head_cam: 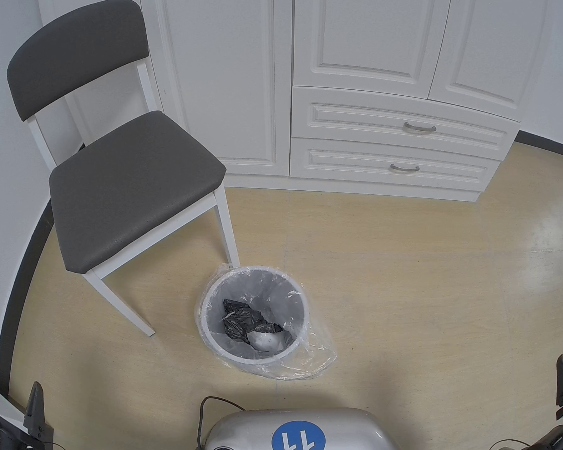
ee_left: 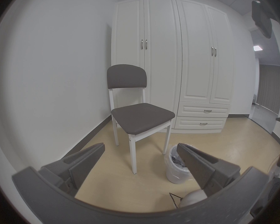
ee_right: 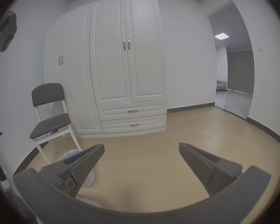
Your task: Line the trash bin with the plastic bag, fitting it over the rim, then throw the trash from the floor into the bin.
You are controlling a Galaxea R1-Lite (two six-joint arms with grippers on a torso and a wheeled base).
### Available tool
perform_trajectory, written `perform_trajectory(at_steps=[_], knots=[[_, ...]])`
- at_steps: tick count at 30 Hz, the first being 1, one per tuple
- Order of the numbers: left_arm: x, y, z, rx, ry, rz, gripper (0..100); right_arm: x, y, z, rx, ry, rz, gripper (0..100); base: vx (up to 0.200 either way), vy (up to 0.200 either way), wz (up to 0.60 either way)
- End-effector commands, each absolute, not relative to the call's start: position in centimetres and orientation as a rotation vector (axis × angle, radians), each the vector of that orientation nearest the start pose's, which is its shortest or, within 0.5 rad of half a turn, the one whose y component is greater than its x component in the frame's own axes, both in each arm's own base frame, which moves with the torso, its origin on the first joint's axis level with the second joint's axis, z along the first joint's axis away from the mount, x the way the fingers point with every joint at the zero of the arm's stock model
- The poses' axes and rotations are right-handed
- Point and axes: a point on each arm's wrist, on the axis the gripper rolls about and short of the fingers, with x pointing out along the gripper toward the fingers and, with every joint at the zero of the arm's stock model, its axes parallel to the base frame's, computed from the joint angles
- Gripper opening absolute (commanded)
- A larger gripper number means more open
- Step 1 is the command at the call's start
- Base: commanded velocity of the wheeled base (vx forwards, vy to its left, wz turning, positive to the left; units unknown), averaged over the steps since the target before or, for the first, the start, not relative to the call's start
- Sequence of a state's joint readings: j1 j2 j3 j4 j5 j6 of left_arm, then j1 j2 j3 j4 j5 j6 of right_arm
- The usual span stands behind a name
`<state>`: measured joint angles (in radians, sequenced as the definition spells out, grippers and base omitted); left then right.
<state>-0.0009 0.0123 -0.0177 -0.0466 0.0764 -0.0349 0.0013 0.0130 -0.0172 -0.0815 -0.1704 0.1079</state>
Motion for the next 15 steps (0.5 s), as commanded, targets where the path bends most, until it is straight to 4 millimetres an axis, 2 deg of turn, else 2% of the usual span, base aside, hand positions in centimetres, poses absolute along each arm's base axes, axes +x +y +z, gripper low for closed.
perform_trajectory(at_steps=[1, 7, 15], knots=[[-2.29, 0.17, 7.96, -0.041, -0.041, 0.07, 100, -2.34, -0.39, 8.32, 0.121, -0.085, -0.17, 100, 0.0, 0.0, 0.0], [-2.28, -0.04, 7.47, -0.002, 0.008, -0.023, 100, -2.34, -0.39, 8.32, 0.114, -0.084, -0.172, 100, 0.0, 0.0, 0.0], [-2.28, -0.04, 7.53, 0.015, 0.001, -0.02, 100, -2.34, -0.39, 8.3, 0.11, -0.082, -0.171, 100, 0.0, 0.0, 0.0]])
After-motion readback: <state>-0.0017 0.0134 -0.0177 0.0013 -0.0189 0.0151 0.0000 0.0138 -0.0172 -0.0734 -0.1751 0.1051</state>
